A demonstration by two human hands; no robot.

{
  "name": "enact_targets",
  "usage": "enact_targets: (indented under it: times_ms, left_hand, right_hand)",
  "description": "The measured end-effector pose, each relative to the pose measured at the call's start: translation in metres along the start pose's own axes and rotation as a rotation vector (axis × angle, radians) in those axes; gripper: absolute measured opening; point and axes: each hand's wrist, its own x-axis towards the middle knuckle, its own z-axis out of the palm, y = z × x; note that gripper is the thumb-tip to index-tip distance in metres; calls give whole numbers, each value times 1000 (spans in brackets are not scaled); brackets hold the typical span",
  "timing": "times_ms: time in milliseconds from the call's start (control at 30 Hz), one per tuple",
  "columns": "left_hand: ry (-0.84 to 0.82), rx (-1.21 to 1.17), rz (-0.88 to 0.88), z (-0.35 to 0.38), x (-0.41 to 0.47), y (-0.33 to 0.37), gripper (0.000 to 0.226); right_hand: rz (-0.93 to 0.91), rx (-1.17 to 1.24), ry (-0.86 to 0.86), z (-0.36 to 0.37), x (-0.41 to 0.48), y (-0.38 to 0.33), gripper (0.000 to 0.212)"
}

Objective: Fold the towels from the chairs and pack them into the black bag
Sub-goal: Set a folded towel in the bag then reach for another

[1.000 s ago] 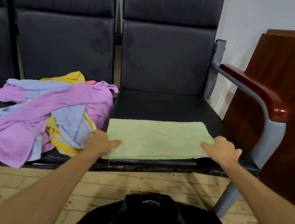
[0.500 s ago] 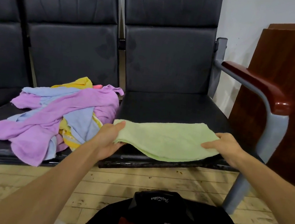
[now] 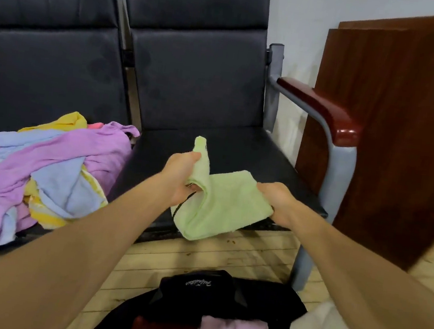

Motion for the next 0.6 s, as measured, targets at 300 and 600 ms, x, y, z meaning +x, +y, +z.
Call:
enact_targets:
  times_ms: [300,600]
  left_hand:
    - [-49,309,-17,69,1,-42,7]
    - [-157,597,107,41,7,-49,25]
  right_hand:
    - [51,28,-14,-3,3,-1,27]
    - [69,119,-22,-2,3,-4,31]
